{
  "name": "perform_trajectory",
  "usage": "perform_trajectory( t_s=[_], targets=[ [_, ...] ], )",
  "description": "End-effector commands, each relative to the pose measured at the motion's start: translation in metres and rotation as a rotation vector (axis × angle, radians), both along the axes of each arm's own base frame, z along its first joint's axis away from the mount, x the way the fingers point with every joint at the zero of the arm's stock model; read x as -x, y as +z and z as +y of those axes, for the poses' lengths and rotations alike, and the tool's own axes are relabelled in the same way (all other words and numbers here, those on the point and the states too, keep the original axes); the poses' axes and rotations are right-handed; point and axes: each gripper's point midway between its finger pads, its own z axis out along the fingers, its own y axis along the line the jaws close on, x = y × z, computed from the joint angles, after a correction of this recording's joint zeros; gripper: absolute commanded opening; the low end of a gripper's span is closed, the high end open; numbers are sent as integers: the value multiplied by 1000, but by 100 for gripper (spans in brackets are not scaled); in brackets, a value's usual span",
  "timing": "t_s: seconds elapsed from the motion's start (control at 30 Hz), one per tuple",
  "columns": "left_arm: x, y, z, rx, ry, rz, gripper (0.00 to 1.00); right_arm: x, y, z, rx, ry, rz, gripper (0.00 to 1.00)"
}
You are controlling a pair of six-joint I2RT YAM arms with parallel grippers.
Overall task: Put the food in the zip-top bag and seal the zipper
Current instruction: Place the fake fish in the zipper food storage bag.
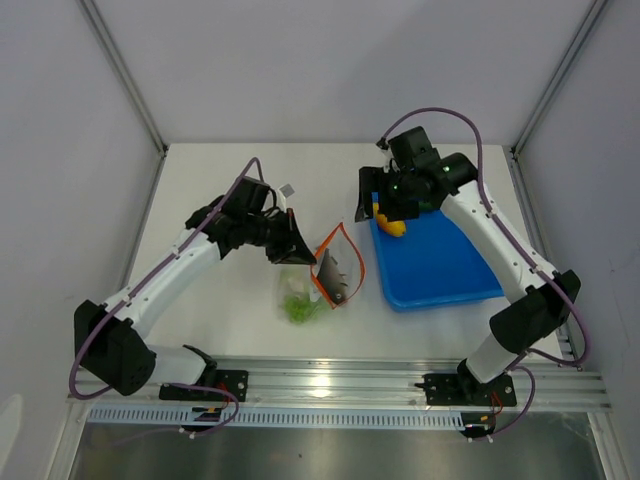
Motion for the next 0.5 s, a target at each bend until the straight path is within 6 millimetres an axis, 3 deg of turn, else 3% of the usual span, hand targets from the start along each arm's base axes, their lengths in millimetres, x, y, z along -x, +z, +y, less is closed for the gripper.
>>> perform_trajectory(
  t_s=[0.0,0.2,0.33,0.47],
  targets=[
    [-1,17,6,8,-1,-73,0,-30,-2,-32,61,-159,-98,83],
    [0,18,8,1,2,-74,1,-65,-36,-82,197,-332,-151,86],
    [2,18,10,-1,2,-72,1,-77,-71,-124,263,-453,-88,86],
    [3,18,11,-1,5,-74,1,-88,-94,-140,268,-469,-78,86]
  ],
)
